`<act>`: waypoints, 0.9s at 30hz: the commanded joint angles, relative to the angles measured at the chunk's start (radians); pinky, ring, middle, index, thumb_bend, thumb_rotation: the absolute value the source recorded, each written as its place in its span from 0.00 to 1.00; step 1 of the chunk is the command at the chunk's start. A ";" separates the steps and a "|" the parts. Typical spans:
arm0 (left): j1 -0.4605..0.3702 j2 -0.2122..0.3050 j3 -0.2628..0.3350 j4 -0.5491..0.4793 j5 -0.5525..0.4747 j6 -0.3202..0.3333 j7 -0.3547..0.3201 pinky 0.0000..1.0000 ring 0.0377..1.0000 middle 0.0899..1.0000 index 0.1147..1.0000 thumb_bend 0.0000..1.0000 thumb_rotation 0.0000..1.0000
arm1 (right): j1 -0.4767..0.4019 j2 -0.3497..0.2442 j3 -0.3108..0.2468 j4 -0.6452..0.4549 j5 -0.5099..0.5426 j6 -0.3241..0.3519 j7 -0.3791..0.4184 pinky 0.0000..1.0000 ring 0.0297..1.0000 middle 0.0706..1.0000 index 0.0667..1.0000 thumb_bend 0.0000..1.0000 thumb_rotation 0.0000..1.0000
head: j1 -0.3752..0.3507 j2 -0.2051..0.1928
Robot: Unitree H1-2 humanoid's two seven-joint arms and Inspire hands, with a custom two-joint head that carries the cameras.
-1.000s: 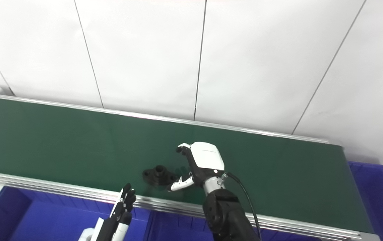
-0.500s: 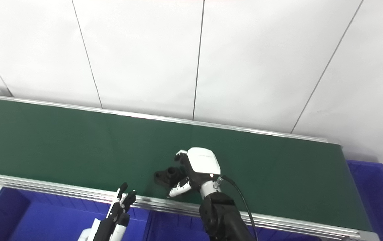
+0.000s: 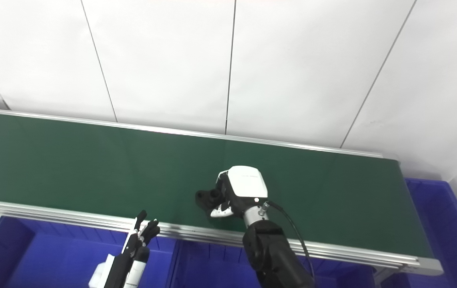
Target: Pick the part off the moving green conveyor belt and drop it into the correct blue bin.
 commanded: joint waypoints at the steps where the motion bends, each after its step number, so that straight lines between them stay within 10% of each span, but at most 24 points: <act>1: 0.012 -0.041 -0.043 -0.040 0.010 -0.008 0.001 1.00 0.90 0.91 1.00 0.55 0.93 | 0.041 -0.010 0.020 0.051 -0.007 0.039 0.042 0.16 0.20 0.28 0.45 0.52 0.13 | 0.000 0.001; 13: 0.012 -0.035 -0.040 -0.031 0.007 -0.020 -0.001 1.00 0.89 0.91 1.00 0.54 0.92 | 0.048 -0.007 0.018 0.076 0.012 0.046 0.006 0.21 0.26 0.32 0.45 0.52 0.13 | -0.008 -0.002; 22: 0.012 -0.030 -0.036 -0.026 0.011 -0.023 0.000 0.99 0.88 0.90 1.00 0.53 0.94 | 0.042 -0.058 0.092 0.063 -0.049 -0.067 -0.177 0.16 0.19 0.26 0.45 0.52 0.13 | -0.020 -0.005; 27: 0.011 -0.028 -0.037 -0.023 0.008 -0.023 -0.003 1.00 0.89 0.89 1.00 0.53 0.94 | 0.023 -0.096 0.131 0.045 -0.096 -0.114 -0.277 0.21 0.25 0.42 0.45 0.53 0.01 | -0.022 -0.007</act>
